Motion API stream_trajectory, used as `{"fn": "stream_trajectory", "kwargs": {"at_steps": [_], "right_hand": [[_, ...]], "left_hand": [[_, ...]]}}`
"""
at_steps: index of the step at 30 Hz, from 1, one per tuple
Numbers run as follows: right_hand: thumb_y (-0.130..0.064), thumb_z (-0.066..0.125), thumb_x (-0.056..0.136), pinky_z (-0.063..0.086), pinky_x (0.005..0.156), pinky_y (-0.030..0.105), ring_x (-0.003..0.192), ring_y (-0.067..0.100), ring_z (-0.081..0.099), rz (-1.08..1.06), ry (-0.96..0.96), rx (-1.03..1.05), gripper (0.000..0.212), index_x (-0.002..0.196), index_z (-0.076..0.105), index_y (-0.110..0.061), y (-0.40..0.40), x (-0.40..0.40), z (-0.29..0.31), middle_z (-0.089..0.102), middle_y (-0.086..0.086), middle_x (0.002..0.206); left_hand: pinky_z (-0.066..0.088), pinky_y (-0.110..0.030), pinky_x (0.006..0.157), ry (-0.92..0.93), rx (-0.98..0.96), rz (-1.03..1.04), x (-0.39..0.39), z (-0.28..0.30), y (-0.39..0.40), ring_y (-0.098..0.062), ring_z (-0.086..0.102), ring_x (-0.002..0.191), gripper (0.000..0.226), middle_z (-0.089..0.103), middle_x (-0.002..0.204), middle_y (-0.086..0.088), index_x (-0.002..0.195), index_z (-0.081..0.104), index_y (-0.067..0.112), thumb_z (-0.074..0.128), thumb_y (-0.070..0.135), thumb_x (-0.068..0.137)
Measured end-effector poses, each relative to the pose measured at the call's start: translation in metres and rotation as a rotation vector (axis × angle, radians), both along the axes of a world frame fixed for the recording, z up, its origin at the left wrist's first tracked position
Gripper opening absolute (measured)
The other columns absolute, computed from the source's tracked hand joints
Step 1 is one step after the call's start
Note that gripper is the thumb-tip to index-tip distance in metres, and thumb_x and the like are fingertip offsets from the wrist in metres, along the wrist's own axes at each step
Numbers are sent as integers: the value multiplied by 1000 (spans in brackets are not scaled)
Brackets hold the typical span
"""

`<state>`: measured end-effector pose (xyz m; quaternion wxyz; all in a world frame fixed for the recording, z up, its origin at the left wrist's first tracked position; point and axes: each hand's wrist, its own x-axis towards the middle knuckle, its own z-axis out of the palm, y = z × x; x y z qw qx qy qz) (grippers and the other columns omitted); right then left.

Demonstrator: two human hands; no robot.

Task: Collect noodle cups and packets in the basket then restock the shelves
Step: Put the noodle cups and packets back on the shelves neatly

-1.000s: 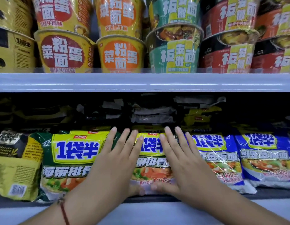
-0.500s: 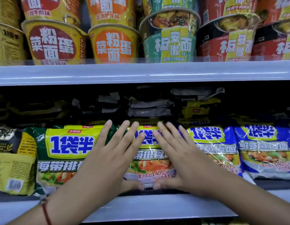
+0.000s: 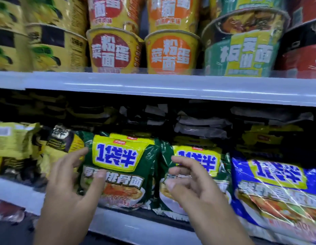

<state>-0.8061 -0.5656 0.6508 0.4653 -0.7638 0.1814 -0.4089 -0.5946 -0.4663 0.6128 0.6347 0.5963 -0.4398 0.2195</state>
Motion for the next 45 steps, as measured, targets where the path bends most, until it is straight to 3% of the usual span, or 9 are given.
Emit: {"fn": "stream_trajectory", "kwargs": {"at_steps": [4,8,13,18,23,26,30,34,45], "right_hand": [[-59,59,84,35,111,34,130,-3,37,-17,104,-13,63,121,11,-77,18,41,-11,26,-38,141],[-57,53,91,28,104,22,121,-14,21,-246,128,-195,81,140,-10,-66,34,72,-21,9,-55,123],[-52,48,96,34,77,14,92,-10,33,-576,241,-405,78,152,-6,-48,38,90,-22,26,-35,108],[-53,48,95,35,95,23,137,10,37,-698,285,-320,78,155,0,-41,51,93,-32,37,-11,152],[-50,48,96,32,59,17,75,-2,41,-766,353,-349,76,156,4,-37,49,103,-26,48,-14,98],[-51,46,97,40,65,22,83,6,45,-808,372,-370,76,156,1,-35,44,107,-31,50,-5,113],[-53,41,98,44,82,29,109,14,48,-865,351,-408,77,156,-4,-31,43,111,-39,45,0,131],[-55,29,101,19,120,39,148,14,7,-972,174,-581,72,157,-3,-23,54,124,-47,9,-2,163],[-68,11,94,-10,120,23,148,4,-20,-870,324,-743,80,157,-4,-21,20,123,-46,-12,-8,164]], "left_hand": [[38,-35,89,59,160,-42,3,-18,1,-1,42,112,51,22,111,62,121,30,72,58,55,83],[38,-34,98,-24,255,-65,28,-23,2,0,36,124,59,28,128,39,138,25,65,50,66,84],[40,-11,78,-62,294,-248,56,-15,3,9,45,109,65,36,123,28,140,31,60,53,68,79],[38,-2,68,-231,331,-279,67,-17,2,17,43,97,71,37,116,21,149,24,47,50,62,85],[37,-13,62,-298,381,-230,76,-17,-1,10,50,79,74,39,123,12,151,26,38,45,65,85],[41,-20,61,-360,356,-179,77,-20,-5,2,52,70,72,42,126,4,151,27,31,46,62,89],[38,-18,75,-360,416,-285,82,-28,11,3,45,98,69,22,140,15,154,0,41,35,56,96],[35,-27,104,-362,309,-277,75,-29,31,-8,20,144,65,3,160,15,154,-2,39,36,46,102],[-3,-34,121,-442,329,-225,65,-15,-29,-10,-25,146,70,-32,158,12,153,-19,23,21,53,103]]}}
